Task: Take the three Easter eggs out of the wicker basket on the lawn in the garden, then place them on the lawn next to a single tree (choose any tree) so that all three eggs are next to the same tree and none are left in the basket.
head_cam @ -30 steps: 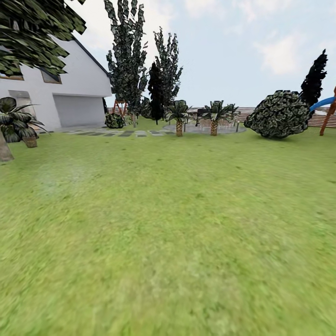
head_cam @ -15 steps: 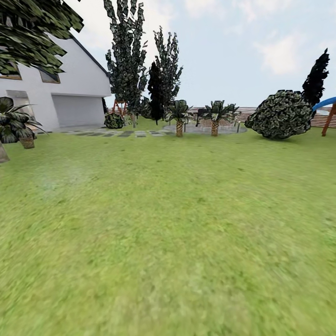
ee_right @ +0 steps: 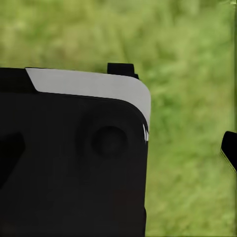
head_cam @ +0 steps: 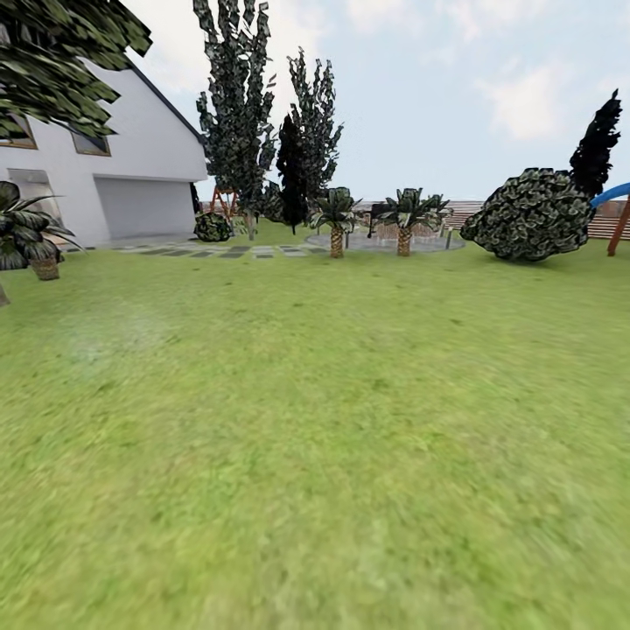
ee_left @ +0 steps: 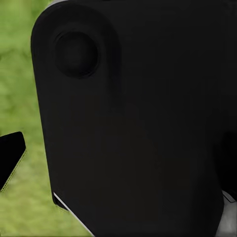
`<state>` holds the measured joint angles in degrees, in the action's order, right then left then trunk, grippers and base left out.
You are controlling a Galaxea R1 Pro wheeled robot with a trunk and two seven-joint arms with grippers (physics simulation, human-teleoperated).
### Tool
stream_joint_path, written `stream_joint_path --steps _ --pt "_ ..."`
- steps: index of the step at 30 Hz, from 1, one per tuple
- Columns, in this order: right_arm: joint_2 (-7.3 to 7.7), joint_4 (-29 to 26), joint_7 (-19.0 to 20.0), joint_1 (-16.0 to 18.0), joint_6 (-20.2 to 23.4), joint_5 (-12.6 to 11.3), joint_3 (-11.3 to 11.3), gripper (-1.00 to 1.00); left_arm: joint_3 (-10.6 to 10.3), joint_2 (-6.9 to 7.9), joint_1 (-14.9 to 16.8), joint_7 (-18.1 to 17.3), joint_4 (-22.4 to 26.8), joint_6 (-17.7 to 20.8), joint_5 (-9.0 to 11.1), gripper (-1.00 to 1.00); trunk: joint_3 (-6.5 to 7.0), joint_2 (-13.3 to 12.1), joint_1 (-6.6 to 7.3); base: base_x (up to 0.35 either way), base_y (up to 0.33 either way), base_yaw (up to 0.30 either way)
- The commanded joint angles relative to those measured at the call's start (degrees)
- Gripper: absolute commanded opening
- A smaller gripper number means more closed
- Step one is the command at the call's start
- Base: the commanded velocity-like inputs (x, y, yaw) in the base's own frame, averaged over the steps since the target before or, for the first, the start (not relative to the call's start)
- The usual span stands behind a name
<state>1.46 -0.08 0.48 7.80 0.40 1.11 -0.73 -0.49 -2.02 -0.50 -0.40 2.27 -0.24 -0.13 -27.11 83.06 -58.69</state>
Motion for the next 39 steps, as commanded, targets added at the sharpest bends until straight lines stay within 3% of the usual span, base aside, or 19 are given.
stream_joint_path --steps 1,39 --pt "0.03 -0.01 0.05 0.02 0.04 0.12 -0.06 1.00 -0.04 0.00 -0.03 -0.04 0.11 -0.02 -0.02 1.00 -0.05 0.02 -0.04 0.340 0.000 0.000" --pt "0.04 -0.01 0.04 0.02 0.04 0.12 -0.06 1.00 -0.04 0.00 -0.03 -0.04 0.12 -0.02 0.02 1.00 -0.05 0.02 -0.04 0.340 0.000 0.000"
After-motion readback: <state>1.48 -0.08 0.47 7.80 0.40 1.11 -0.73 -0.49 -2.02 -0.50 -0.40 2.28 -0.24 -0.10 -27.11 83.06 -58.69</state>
